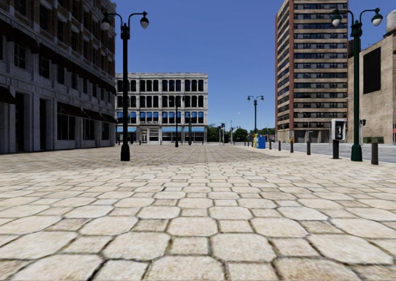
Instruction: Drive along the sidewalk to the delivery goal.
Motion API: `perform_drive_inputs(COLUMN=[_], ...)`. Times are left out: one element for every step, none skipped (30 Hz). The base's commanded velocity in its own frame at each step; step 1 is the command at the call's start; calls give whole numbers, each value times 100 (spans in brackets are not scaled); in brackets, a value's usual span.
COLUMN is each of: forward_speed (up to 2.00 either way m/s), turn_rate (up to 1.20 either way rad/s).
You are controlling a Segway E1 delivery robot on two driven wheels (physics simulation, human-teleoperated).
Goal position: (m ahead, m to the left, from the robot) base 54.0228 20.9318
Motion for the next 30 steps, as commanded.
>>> perform_drive_inputs(forward_speed=[200,200,200,200,200,200,200,200,200,200,200,200,200,200,200,200,200,200,200,200,200,200,200,200,200,200,200,200,200,200], turn_rate=[0,0,0,0,0,0,0,0,0,0,0,0,0,0,0,0,0,0,0,0,0,0,0,0,0,0,0,0,0,0])
